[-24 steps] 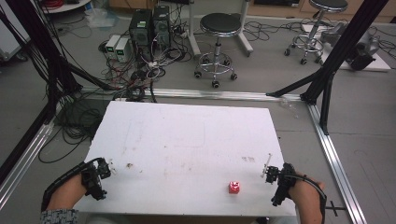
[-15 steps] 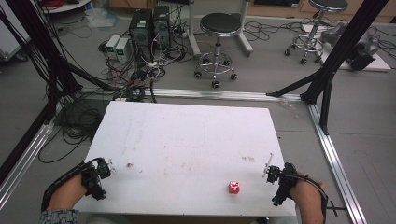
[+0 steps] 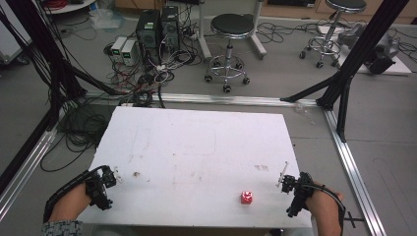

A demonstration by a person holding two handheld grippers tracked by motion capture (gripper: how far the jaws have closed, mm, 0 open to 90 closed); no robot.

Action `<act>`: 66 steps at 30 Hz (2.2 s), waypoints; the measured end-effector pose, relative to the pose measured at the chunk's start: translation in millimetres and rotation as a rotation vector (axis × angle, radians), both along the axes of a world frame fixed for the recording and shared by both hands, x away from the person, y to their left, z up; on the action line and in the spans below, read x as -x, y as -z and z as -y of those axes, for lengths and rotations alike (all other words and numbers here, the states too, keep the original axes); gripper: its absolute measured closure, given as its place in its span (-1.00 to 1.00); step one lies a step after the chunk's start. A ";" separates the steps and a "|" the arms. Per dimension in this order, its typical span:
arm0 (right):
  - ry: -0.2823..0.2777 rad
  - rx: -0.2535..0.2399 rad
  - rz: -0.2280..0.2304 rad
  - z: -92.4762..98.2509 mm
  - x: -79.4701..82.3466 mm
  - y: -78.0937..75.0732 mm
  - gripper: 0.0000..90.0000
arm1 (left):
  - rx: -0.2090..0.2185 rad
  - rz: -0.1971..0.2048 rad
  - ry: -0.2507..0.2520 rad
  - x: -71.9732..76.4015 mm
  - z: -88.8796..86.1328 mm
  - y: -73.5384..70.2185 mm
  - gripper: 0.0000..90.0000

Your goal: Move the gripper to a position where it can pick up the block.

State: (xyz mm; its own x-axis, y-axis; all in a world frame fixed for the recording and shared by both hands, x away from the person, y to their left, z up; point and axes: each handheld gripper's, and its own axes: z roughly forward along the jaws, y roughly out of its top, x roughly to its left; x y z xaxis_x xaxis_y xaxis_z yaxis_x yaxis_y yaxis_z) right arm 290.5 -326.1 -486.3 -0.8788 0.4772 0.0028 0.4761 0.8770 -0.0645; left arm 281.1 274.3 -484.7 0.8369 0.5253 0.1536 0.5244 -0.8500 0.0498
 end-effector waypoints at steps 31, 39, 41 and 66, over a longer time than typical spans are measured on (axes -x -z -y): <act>-0.276 0.043 0.060 24.0 -36.0 -10.2 -0.98 | 0.030 0.010 0.017 1.0 4.0 -3.9 -0.51; -0.380 0.031 0.040 -10.2 -39.8 -22.7 -0.98 | 0.029 0.013 0.028 1.1 6.5 -3.3 -0.51; -0.399 0.015 0.035 -20.6 -39.0 -23.5 -0.98 | 0.030 0.009 0.027 1.0 6.2 -4.0 -0.51; -0.529 -0.053 -0.004 -126.7 -31.3 10.5 -0.98 | 0.045 0.030 0.030 2.2 5.1 -9.3 -0.51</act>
State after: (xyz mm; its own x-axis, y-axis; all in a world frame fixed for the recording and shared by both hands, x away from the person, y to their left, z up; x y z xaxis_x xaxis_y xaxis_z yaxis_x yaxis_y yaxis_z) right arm 321.8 -199.4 -496.8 -0.9993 -0.0325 0.0190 -0.0328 0.9994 -0.0147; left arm 278.9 269.2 -475.4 0.8476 0.5074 0.1551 0.4968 -0.8616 0.1037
